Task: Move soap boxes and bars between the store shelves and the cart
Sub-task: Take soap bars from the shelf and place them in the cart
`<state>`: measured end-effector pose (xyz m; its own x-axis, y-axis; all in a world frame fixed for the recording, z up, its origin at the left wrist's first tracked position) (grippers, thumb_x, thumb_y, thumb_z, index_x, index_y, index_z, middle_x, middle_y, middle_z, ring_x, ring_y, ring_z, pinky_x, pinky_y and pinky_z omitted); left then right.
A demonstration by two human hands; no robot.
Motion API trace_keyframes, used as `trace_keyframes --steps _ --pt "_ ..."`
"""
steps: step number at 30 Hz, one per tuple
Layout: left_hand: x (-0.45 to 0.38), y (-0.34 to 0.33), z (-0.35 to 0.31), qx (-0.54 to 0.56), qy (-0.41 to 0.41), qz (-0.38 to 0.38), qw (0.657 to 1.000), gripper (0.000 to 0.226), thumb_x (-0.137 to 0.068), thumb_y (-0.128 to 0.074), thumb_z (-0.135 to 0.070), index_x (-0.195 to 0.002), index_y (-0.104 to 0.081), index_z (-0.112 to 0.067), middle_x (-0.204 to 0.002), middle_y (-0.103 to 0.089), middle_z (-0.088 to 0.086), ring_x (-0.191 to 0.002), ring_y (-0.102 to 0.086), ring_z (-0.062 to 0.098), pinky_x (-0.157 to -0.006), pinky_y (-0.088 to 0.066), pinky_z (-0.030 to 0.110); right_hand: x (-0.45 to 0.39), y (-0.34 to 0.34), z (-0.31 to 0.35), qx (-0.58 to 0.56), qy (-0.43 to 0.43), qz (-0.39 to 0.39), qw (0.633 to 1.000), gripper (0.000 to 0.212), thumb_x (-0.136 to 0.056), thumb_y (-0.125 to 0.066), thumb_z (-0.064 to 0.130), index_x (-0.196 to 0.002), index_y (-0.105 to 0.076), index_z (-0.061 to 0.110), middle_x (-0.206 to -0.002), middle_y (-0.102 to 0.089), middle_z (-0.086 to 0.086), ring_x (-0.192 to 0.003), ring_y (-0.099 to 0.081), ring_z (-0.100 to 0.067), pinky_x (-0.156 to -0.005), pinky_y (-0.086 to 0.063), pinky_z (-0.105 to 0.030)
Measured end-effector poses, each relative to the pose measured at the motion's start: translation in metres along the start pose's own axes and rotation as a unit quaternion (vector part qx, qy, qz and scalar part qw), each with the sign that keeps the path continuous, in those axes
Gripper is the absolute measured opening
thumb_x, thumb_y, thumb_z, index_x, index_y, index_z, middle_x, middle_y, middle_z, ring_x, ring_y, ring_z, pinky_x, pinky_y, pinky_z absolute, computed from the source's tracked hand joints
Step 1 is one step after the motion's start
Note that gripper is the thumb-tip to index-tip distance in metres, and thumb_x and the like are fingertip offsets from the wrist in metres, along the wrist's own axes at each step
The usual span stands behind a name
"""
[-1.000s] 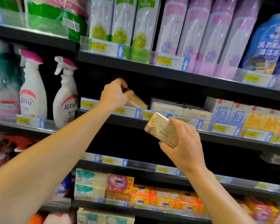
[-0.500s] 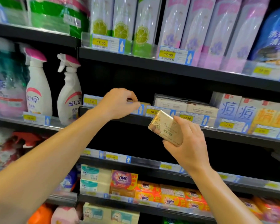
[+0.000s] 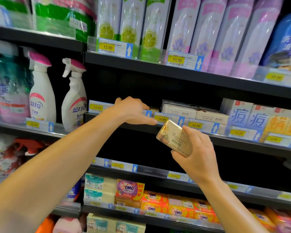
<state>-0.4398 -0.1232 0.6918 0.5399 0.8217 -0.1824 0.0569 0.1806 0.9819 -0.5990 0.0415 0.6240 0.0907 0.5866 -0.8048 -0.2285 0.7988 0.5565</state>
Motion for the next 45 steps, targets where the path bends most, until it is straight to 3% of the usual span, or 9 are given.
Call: trace_keyframes --steps 6,24,27,30,32,34,39,42,45 --pt "-0.015 -0.002 -0.001 -0.018 0.0 0.047 0.999 0.095 -0.074 -0.038 -0.09 -0.151 -0.03 -0.036 -0.155 -0.032 -0.002 -0.142 -0.027 0.03 -0.111 -0.022 0.06 0.001 0.0 -0.003 -0.003 -0.012 0.004 1.0 0.077 -0.071 -0.086 0.027 -0.139 -0.051 0.019 -0.129 -0.057 0.005 -0.117 -0.039 -0.008 -0.1 -0.039 -0.037" --pt "-0.028 -0.006 -0.002 -0.021 -0.008 0.066 0.998 0.1 -0.075 -0.04 -0.089 -0.154 -0.025 -0.03 -0.157 -0.031 -0.002 -0.142 -0.031 0.026 -0.112 -0.028 0.057 0.002 -0.007 -0.002 -0.015 -0.034 0.027 0.999 0.077 -0.074 -0.084 0.027 -0.141 -0.048 0.021 -0.132 -0.053 0.007 -0.119 -0.036 -0.007 -0.099 -0.041 -0.035" --pt "-0.008 0.006 -0.006 0.052 -0.06 0.003 0.997 0.088 -0.081 -0.051 -0.076 -0.153 -0.026 -0.032 -0.156 -0.032 -0.004 -0.142 -0.031 0.023 -0.116 -0.023 0.052 0.001 -0.004 0.0 -0.034 -0.029 0.033 0.998 0.078 -0.074 -0.085 0.027 -0.143 -0.047 0.024 -0.134 -0.043 0.008 -0.122 -0.036 -0.008 -0.094 -0.045 -0.027" --pt "0.036 0.022 -0.015 0.232 -0.171 -0.107 0.952 0.077 -0.083 -0.07 -0.051 -0.149 -0.037 -0.03 -0.152 -0.039 -0.009 -0.139 -0.035 0.009 -0.11 -0.027 0.025 -0.005 0.0 0.006 -0.05 -0.022 0.042 0.998 0.078 -0.074 -0.085 0.028 -0.142 -0.048 0.025 -0.127 -0.041 0.011 -0.116 -0.04 -0.007 -0.087 -0.046 -0.02" --pt "0.067 0.021 -0.026 0.245 -0.242 -0.158 0.926 0.079 -0.078 -0.076 -0.046 -0.147 -0.041 -0.029 -0.148 -0.041 -0.011 -0.136 -0.033 0.004 -0.107 -0.025 0.019 -0.012 0.004 0.015 -0.06 -0.01 0.038 0.997 0.078 -0.073 -0.084 0.029 -0.141 -0.048 0.026 -0.122 -0.045 0.012 -0.11 -0.044 -0.006 -0.082 -0.041 -0.013" --pt "0.079 0.008 -0.038 0.189 -0.279 -0.179 0.925 0.083 -0.077 -0.077 -0.048 -0.149 -0.039 -0.028 -0.149 -0.038 -0.01 -0.136 -0.027 0.006 -0.11 -0.021 0.019 -0.023 0.006 0.027 -0.072 -0.001 0.039 0.997 0.079 -0.072 -0.084 0.031 -0.141 -0.046 0.027 -0.118 -0.049 0.012 -0.104 -0.047 -0.005 -0.079 -0.037 -0.01" --pt "0.076 0.006 -0.028 0.13 -0.269 -0.277 0.913 0.072 -0.081 -0.076 -0.04 -0.143 -0.048 -0.015 -0.14 -0.047 -0.002 -0.124 -0.031 0.017 -0.108 -0.034 0.034 -0.043 0.008 0.053 -0.125 0.02 0.035 0.991 0.082 -0.072 -0.083 0.032 -0.143 -0.043 0.028 -0.128 -0.055 0.011 -0.113 -0.052 -0.005 -0.092 -0.043 -0.021" --pt "0.075 0.014 -0.015 0.127 -0.261 -0.323 0.901 0.067 -0.083 -0.075 -0.032 -0.142 -0.05 -0.011 -0.137 -0.05 0.004 -0.123 -0.034 0.023 -0.107 -0.027 0.029 -0.045 0.007 0.052 -0.144 0.018 0.015 0.989 0.085 -0.075 -0.083 0.031 -0.147 -0.037 0.027 -0.139 -0.043 0.015 -0.128 -0.04 -0.001 -0.102 -0.032 -0.012" --pt "0.063 0.026 0.005 0.152 -0.196 -0.335 0.909 0.064 -0.088 -0.07 -0.029 -0.145 -0.046 -0.013 -0.14 -0.047 0.006 -0.125 -0.034 0.028 -0.106 -0.018 0.024 -0.038 0.0 0.042 -0.079 0.014 0.007 0.997 0.086 -0.079 -0.079 0.035 -0.15 -0.032 0.025 -0.152 -0.031 0.009 -0.142 -0.025 -0.008 -0.116 -0.023 -0.024"
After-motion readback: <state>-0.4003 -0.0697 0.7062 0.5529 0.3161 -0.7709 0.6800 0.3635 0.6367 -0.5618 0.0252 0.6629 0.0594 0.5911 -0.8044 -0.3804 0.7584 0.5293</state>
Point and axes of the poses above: each hand's wrist, its own x-axis away from the middle knuckle, its own y-axis out of the back of the hand, z = x × y, the point moved 7 cm from there along -x, towards the middle knuckle
